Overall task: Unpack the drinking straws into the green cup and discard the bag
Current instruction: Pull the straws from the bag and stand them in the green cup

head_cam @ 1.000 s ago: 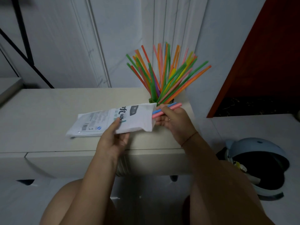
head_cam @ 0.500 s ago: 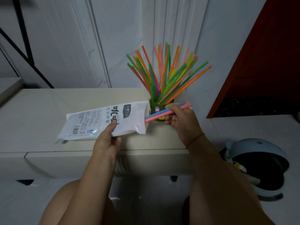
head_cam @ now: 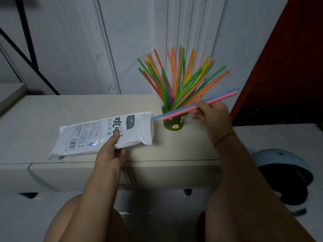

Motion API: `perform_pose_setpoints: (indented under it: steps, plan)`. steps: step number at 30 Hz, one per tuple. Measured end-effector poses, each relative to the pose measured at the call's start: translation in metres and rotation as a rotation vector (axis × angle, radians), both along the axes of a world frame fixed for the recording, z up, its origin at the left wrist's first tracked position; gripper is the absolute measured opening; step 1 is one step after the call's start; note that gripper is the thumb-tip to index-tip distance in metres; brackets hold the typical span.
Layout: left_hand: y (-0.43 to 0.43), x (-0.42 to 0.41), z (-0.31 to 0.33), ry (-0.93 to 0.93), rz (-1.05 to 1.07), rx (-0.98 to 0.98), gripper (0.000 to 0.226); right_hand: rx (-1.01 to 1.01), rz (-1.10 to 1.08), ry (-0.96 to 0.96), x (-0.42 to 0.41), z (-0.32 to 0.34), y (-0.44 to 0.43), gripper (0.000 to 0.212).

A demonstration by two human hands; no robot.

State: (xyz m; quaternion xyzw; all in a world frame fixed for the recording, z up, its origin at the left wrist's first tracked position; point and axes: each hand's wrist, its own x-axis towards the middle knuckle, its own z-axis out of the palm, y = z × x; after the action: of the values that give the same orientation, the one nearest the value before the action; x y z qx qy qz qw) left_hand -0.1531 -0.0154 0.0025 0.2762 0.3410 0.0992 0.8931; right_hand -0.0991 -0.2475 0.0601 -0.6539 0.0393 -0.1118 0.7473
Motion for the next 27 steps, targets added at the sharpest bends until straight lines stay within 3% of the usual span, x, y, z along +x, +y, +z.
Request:
perform_pose_setpoints:
  steps: [4,10,17,23,27]
  plan:
    - [-0.001,0.0,0.0,0.005,-0.006,-0.024,0.017,-0.147,-0.15,-0.118,0.017,0.017,-0.022,0.013]
    - [-0.004,0.001,0.0,0.004,-0.031,-0.042,0.017,-0.314,-0.2,-0.207,0.028,0.025,-0.018,0.017]
    - [0.001,-0.001,0.001,-0.002,-0.025,-0.036,0.017,-0.331,-0.306,-0.251,0.03,0.031,-0.02,0.013]
    - [-0.003,0.001,0.001,-0.014,-0.038,-0.088,0.016,-0.413,-0.181,-0.194,0.035,0.017,0.0,0.006]
    - [-0.005,-0.001,0.002,-0.038,-0.047,-0.107,0.016,-0.517,-0.071,-0.057,0.046,-0.005,0.012,0.017]
